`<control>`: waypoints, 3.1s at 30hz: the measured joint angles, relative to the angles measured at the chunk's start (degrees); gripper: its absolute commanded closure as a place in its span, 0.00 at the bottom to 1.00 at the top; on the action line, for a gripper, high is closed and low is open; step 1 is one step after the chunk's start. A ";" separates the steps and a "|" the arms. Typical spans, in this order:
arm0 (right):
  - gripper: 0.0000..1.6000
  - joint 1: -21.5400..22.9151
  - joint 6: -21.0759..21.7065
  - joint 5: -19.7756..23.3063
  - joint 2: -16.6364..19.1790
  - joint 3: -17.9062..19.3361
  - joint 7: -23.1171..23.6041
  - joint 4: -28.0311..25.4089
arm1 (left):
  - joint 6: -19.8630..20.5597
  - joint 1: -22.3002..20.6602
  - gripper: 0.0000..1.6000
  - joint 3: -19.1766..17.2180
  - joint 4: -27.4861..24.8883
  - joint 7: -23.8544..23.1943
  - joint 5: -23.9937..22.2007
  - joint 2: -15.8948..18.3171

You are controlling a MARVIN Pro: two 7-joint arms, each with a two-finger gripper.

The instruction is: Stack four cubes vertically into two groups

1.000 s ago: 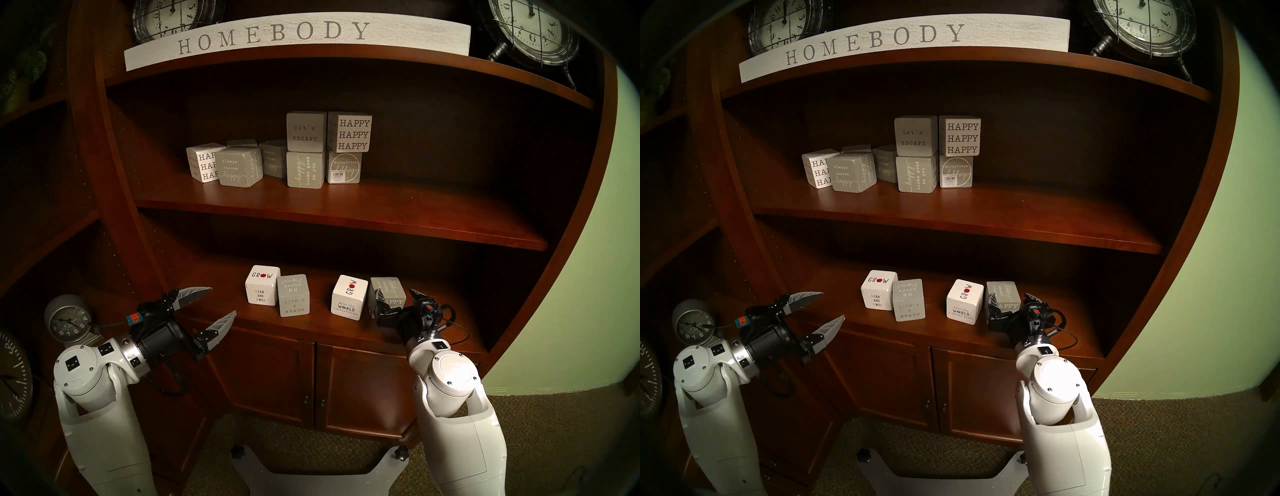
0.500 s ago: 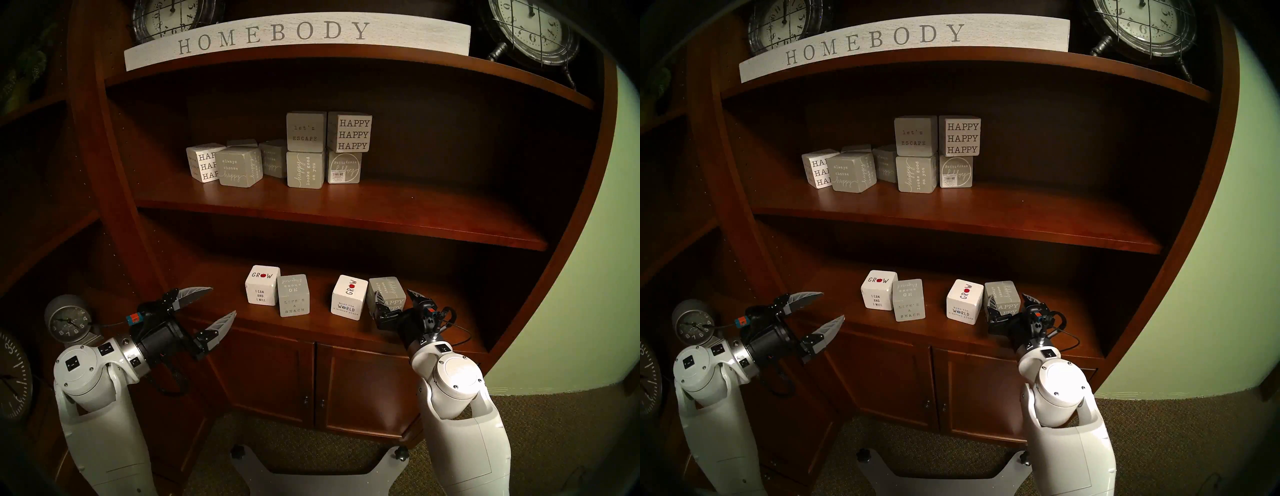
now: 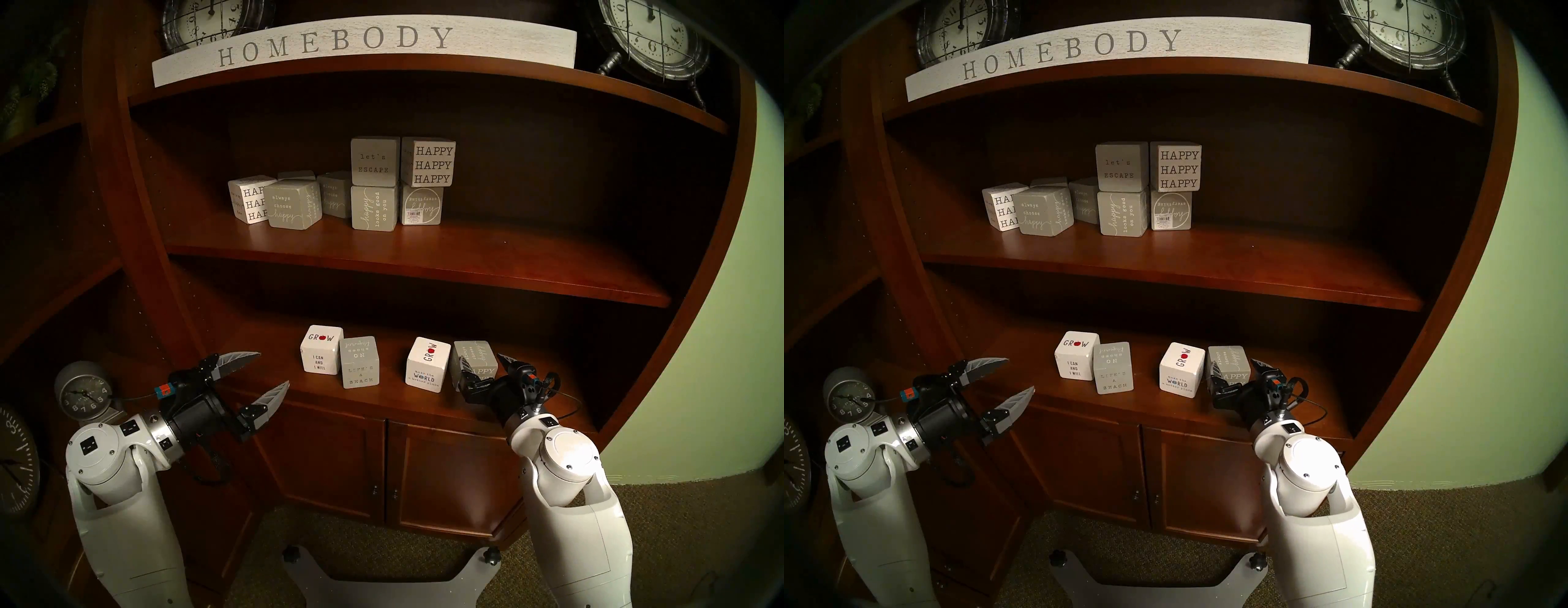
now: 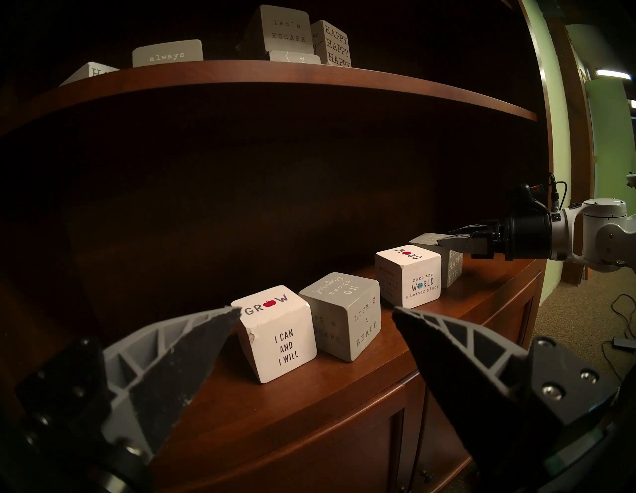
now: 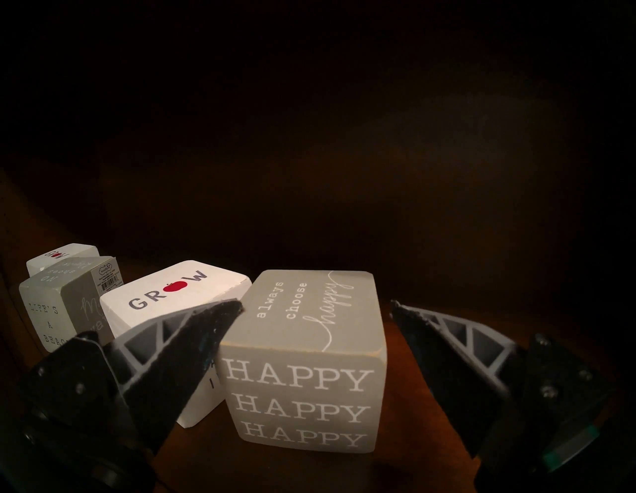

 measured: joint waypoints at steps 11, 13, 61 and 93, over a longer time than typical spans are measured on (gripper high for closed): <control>0.00 0.01 -0.89 0.18 0.70 -0.18 1.38 0.19 | 0.00 0.00 0.00 0.00 0.00 0.00 0.00 0.00; 0.00 -0.07 -0.99 0.18 0.79 -0.27 1.57 0.09 | 0.00 0.00 0.00 0.00 0.00 0.00 0.00 0.00; 0.76 0.42 -2.19 -1.77 1.68 -0.97 -0.35 3.49 | 0.00 0.00 0.00 0.01 0.00 0.00 0.00 0.00; 0.78 1.63 0.89 2.27 -1.91 -4.63 0.58 -6.02 | 0.00 -0.01 0.00 0.00 0.04 -0.03 0.01 0.01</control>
